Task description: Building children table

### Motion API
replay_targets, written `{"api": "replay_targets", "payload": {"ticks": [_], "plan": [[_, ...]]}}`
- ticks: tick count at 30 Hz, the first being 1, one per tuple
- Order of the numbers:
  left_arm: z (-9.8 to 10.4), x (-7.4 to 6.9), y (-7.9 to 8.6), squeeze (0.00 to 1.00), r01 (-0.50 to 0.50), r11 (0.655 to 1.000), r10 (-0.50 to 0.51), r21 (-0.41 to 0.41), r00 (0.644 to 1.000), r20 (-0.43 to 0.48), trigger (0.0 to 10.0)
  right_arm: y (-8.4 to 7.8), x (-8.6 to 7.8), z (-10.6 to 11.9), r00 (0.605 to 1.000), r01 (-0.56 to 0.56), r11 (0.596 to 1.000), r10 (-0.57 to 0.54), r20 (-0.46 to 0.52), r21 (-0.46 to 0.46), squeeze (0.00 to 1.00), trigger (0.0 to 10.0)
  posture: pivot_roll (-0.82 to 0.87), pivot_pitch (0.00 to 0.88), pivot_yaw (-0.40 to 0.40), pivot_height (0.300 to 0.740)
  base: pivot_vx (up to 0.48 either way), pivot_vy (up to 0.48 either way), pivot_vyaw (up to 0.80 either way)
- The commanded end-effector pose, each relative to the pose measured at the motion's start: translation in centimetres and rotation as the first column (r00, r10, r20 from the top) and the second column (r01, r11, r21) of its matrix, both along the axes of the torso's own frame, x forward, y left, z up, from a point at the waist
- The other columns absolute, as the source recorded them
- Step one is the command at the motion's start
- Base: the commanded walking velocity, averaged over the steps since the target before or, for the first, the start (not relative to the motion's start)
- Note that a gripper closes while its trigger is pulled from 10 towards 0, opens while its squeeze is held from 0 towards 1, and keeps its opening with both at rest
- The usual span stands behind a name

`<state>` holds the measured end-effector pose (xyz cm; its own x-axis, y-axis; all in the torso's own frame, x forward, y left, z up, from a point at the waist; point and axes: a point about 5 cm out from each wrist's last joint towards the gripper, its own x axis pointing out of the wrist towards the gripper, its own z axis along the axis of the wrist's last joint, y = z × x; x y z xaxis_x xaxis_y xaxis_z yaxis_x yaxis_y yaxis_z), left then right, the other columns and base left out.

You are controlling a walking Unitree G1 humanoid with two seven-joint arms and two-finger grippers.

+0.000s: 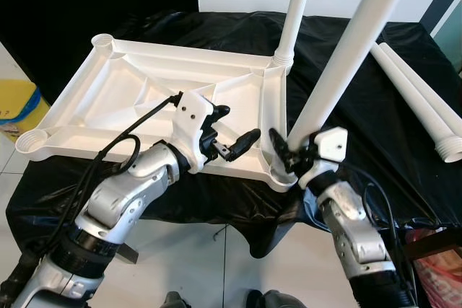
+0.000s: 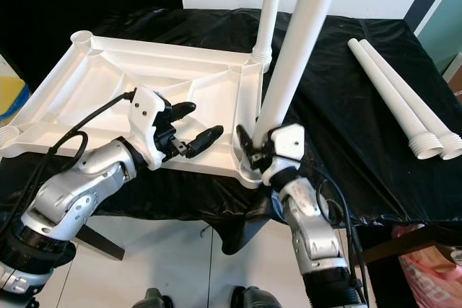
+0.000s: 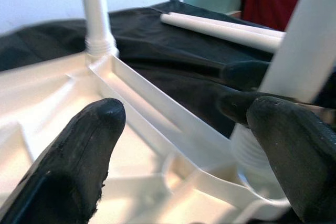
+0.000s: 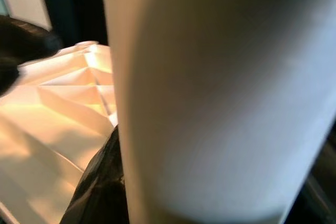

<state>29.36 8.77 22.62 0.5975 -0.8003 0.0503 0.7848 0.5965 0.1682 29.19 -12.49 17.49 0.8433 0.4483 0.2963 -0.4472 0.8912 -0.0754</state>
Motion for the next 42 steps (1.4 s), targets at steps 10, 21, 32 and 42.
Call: {"api": "replay_targets", "payload": {"ticks": [10, 21, 32, 42], "plan": [[2.3, -2.1, -2.5, 0.00, 0.482, 0.874, -0.485, 0.068, 0.872, 0.056, 10.0, -0.7, 1.1, 1.5, 0.991, -0.130, 0.983, 0.133, 0.013, -0.133, 0.00, 10.0, 0.03, 0.121, -0.083, 0.740, 0.000, 0.000, 0.00], [3.8, -3.3, -3.4, 0.00, 0.639, 0.762, -0.647, 0.109, 0.760, 0.062, 10.0, -0.6, 1.4, 1.7, 0.962, -0.272, 0.940, 0.267, -0.051, -0.206, 0.00, 10.0, 0.04, 0.113, -0.101, 0.740, 0.000, 0.000, 0.00], [4.0, -3.8, -4.7, 0.00, 0.724, 0.656, -0.747, 0.212, 0.664, 0.044, 10.0, -0.8, 2.4, 1.8, 0.916, -0.402, 0.877, 0.382, -0.125, -0.264, 0.00, 10.0, 0.05, 0.099, -0.108, 0.740, 0.000, 0.000, 0.00], [5.5, -3.2, -6.0, 0.00, 0.751, 0.642, -0.765, 0.152, 0.640, 0.070, 10.0, 0.4, 2.1, 2.2, 0.824, -0.566, 0.765, 0.538, -0.178, -0.306, 0.00, 10.0, 0.05, 0.092, -0.107, 0.740, 0.000, 0.000, 0.00]]}}
